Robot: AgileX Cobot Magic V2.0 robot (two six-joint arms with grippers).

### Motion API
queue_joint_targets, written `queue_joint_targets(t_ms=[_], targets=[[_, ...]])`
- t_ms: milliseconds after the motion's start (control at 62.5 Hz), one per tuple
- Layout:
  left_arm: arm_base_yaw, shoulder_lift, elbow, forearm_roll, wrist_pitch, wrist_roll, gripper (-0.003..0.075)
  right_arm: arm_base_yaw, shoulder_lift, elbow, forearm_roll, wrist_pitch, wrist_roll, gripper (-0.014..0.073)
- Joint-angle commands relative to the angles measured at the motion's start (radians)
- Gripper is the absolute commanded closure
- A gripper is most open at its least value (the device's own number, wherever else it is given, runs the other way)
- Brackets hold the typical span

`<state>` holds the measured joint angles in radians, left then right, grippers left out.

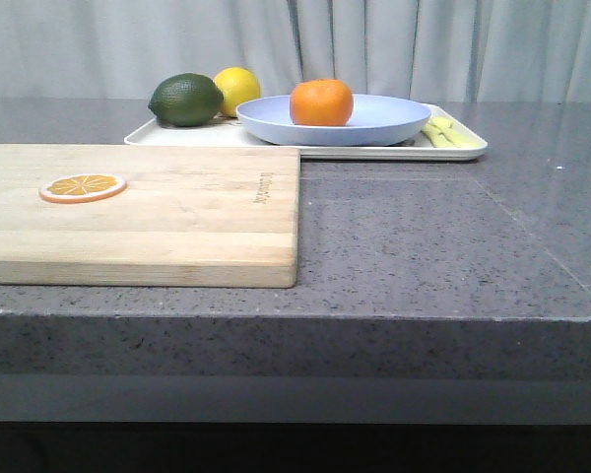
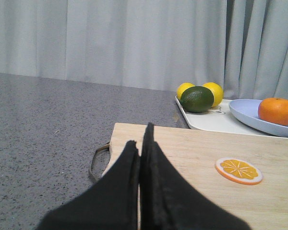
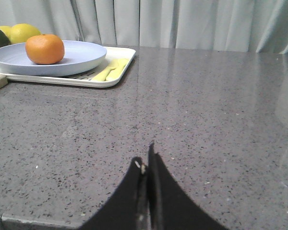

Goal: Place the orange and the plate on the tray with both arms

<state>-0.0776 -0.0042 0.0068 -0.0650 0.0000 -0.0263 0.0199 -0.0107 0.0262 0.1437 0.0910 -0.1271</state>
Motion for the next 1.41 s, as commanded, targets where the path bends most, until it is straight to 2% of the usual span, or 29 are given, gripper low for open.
queue_joint_targets(t_ms=[0,112,688,752,832,928,1391], targets=[[0.003,-0.017,0.028,-0.008,-0.077,-0.01,0.074,0.023,-0.019,-0.024,-0.001,-0.091,-0.013,0.0662],[0.003,-0.017,0.028,-0.008,-0.077,-0.01,0.074,0.053,-0.019,-0.024,-0.001,-0.091,-0.013,0.0662],[0.003,-0.017,0.028,-0.008,-0.077,-0.01,0.074,0.052,-0.019,-0.024,-0.003,-0.091,-0.013,0.0662],[0.003,-0.017,0.028,-0.008,-0.077,-0.01,0.074,0.045,-0.019,-0.024,-0.041,-0.098,0.031,0.0662],[0.003,-0.017,0.028,-0.008,-0.077,-0.01,0.074,0.023,-0.019,-0.024,-0.144,-0.098,0.176,0.0662],[0.003,-0.017,0.028,-0.008,-0.077,-0.01,0.074,-0.016,-0.019,-0.024,-0.232,-0.098,0.277,0.0662],[0.003,-0.017,0.028,-0.008,-0.077,-0.01,0.074,-0.038,-0.019,-0.024,-0.227,-0.156,0.281,0.0662]])
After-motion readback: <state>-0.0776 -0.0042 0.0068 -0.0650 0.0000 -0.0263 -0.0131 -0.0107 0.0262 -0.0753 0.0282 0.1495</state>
